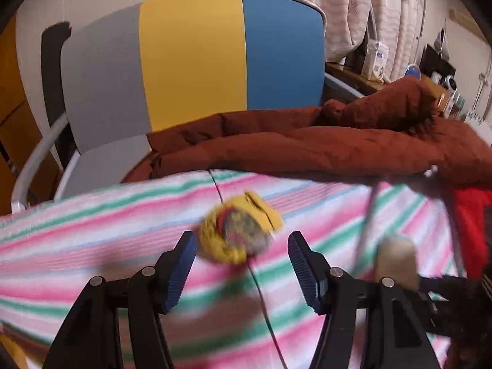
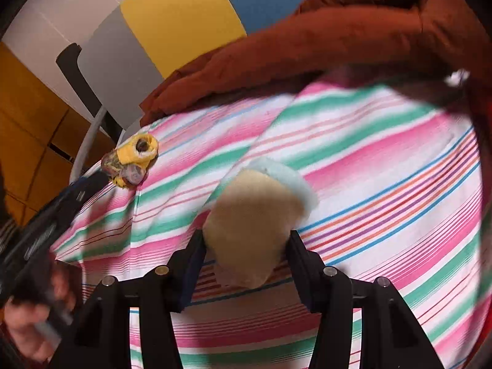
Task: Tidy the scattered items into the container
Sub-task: 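Grasp the white sock roll with the right tool while the left grasps the yellow toy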
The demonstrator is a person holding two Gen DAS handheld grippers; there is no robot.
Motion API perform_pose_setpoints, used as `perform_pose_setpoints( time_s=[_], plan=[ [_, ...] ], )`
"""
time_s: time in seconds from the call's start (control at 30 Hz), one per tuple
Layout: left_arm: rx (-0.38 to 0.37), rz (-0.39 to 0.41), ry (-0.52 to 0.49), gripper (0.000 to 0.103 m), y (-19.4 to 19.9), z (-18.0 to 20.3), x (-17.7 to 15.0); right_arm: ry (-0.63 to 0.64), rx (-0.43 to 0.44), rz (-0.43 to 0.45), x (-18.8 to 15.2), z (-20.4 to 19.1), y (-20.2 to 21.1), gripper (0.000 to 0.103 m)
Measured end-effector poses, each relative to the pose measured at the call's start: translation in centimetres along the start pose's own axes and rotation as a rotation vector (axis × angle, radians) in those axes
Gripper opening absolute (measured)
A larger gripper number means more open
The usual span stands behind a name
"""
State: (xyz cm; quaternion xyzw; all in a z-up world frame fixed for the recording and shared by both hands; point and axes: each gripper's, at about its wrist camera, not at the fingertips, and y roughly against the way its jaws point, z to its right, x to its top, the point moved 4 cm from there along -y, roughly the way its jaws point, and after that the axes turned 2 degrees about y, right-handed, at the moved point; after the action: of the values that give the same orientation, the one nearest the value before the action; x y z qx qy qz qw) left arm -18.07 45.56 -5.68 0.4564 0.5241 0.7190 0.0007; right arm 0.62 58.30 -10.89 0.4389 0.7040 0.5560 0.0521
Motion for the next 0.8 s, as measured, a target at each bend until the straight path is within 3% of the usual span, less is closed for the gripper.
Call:
perform_pose_setpoints(
  time_s=[0.13,0.23,0.3,0.43,0.53,0.57,0.7,0.8],
  plan=[
    [0.015,-0.042,-0.019,0.063,-2.6,0.2,0.6,0.046,-0.037,0.007,-0.1,-0.7,-0.1,0.053],
    [-0.031,-0.047,0.05,0.06,-3.4,-0.4,-0.1,0.063,-0.046,0.01,-0.1,-0.9,-0.1,0.051],
    [-0.042,-0.03,0.12,0.047,-3.4,-1.2,-0.7,0.069,-0.05,0.011,0.0,-1.0,-0.1,0.051],
    [-0.047,0.017,0.215,0.036,-2.4,-2.2,-2.5,0.088,-0.062,0.028,0.2,-1.3,0.1,0.049],
    [-0.037,0.021,0.222,0.033,-1.7,-1.9,-4.6,0.102,-0.071,0.048,0.4,-1.5,0.4,0.049],
    [-0.035,0.007,0.222,0.027,-1.6,-1.8,-5.6,0.105,-0.075,0.058,0.5,-1.4,0.6,0.049],
    [-0.085,0.014,0.347,0.025,-0.2,-2.8,-8.5,0.121,-0.1,0.114,1.1,-1.2,1.7,0.049],
    [-0.079,0.003,0.328,0.024,1.0,-2.5,-9.4,0.132,-0.122,0.14,1.5,-1.3,2.2,0.049]
  ],
)
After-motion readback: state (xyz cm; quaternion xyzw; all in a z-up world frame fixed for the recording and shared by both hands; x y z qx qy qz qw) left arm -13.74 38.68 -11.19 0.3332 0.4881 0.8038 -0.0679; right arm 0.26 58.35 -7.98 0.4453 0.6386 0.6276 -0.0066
